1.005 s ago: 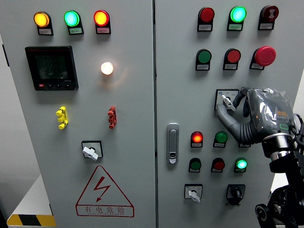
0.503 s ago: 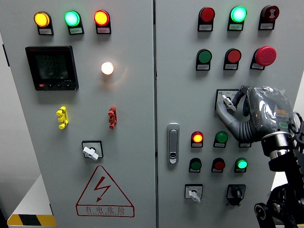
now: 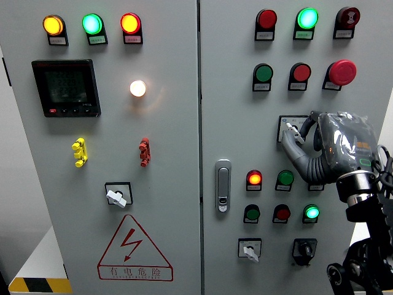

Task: Rotate and turn off gray switch
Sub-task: 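Twist the gripped knob with the right hand to the off position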

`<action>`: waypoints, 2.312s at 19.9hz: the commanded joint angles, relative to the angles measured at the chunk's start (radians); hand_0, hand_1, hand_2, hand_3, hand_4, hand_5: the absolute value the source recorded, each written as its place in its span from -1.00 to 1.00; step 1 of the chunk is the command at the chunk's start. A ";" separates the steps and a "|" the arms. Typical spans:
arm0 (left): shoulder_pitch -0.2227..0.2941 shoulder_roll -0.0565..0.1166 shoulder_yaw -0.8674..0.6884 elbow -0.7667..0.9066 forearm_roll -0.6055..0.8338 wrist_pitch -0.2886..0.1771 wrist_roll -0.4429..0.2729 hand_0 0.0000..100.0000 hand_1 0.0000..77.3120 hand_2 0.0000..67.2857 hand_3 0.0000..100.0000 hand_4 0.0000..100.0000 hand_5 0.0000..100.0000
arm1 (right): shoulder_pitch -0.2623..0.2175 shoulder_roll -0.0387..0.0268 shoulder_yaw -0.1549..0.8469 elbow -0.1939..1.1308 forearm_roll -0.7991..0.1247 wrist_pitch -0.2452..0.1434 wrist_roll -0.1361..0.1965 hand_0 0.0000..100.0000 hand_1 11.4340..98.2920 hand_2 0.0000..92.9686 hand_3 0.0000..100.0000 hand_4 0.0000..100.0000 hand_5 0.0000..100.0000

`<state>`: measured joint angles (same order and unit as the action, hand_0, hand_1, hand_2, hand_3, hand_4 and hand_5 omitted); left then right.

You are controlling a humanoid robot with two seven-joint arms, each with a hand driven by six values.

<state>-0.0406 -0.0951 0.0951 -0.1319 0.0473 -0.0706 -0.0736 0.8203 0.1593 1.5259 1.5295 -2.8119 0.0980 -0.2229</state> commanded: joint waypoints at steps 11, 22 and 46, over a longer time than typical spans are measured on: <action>-0.001 0.000 0.000 0.000 0.000 0.000 0.000 0.70 -1.00 -0.60 -0.62 -0.83 -0.78 | 0.002 0.0003 -0.001 0.000 0.000 0.000 0.001 0.26 -0.57 0.57 0.91 0.77 1.00; 0.001 0.000 0.000 0.000 0.000 0.000 0.000 0.70 -1.00 -0.60 -0.62 -0.83 -0.78 | 0.002 0.0003 -0.001 0.003 -0.001 0.000 0.001 0.36 -0.54 0.66 0.95 0.76 1.00; -0.001 0.000 0.000 0.000 0.000 0.000 0.000 0.70 -1.00 -0.60 -0.62 -0.83 -0.78 | -0.018 0.0003 0.017 0.053 0.002 -0.021 0.025 0.57 -0.64 0.59 0.94 0.64 1.00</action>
<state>-0.0407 -0.0951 0.0951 -0.1319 0.0476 -0.0706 -0.0737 0.8081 0.1605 1.5379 1.5648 -2.8108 0.0786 -0.2073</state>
